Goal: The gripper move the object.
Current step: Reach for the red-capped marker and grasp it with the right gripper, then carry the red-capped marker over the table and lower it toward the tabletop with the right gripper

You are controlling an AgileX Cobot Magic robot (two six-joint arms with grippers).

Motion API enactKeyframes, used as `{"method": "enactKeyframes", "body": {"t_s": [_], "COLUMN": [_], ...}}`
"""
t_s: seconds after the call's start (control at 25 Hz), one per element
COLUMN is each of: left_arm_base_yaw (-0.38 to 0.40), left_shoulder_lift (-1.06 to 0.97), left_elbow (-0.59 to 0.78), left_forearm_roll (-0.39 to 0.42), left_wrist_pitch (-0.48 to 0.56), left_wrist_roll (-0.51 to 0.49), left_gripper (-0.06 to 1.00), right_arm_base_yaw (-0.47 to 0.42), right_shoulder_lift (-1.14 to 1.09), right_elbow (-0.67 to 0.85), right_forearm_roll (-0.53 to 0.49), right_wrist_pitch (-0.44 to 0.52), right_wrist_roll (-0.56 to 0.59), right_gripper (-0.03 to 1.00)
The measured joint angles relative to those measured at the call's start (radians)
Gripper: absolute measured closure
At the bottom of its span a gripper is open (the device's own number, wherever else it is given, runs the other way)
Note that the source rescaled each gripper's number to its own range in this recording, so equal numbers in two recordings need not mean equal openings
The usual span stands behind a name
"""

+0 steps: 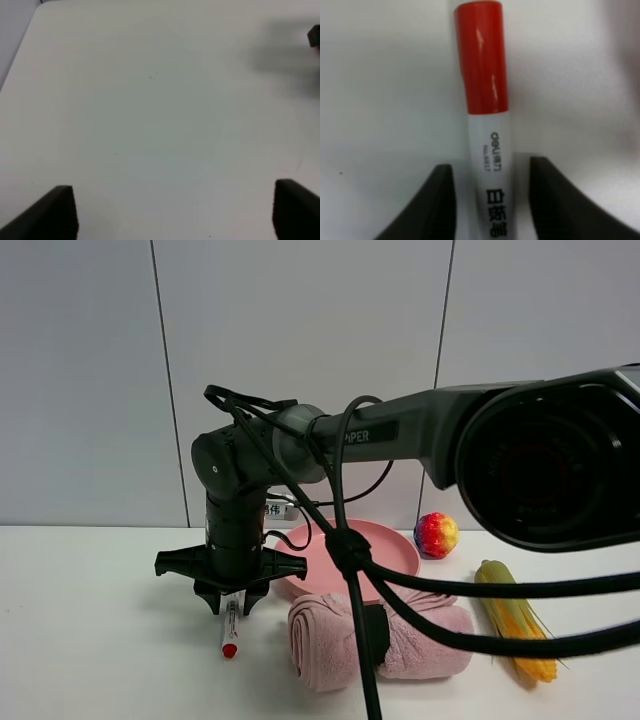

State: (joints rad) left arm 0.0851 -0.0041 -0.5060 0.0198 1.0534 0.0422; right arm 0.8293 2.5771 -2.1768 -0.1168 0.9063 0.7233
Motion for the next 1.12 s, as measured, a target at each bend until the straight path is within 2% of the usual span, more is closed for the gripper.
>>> {"method": "enactKeyframes", "body": {"t_s": [0.2, 0.48, 0.68, 0.92, 1.04, 1.12], "left_arm_base_yaw": [0.000, 0.000, 0.000, 0.000, 0.000, 0.000], "left_shoulder_lift": [0.000, 0.000, 0.000, 0.000, 0.000, 0.000], "left_elbow": [0.000, 0.000, 0.000, 0.000, 0.000, 0.000], "left_forearm_roll": [0.000, 0.000, 0.000, 0.000, 0.000, 0.000], "left_wrist_pitch": [0.000, 0.000, 0.000, 0.000, -0.001, -0.001], "left_wrist_roll": [0.000, 0.000, 0.000, 0.000, 0.000, 0.000], "left_gripper": [-0.06, -0.06, -0.06, -0.06, -0.06, -0.06], "right_arm_base_yaw": [0.000, 0.000, 0.000, 0.000, 0.000, 0.000], "right_shoulder_lift": [0.000, 0.002, -0.010, -0.097, -0.150, -0.187], "right_elbow": [0.000, -0.019, -0.124, -0.285, -0.342, -0.350], "right_forearm_roll": [0.003, 0.059, 0.107, 0.163, 0.131, 0.090], "right_wrist_pitch": [0.001, 0.002, 0.034, 0.191, 0.282, 0.300], "right_wrist_roll": [-0.046, -0.212, -0.287, -0.459, -0.503, -0.522], "right_gripper": [0.96, 0.97, 0.97, 0.97, 0.97, 0.97]}}
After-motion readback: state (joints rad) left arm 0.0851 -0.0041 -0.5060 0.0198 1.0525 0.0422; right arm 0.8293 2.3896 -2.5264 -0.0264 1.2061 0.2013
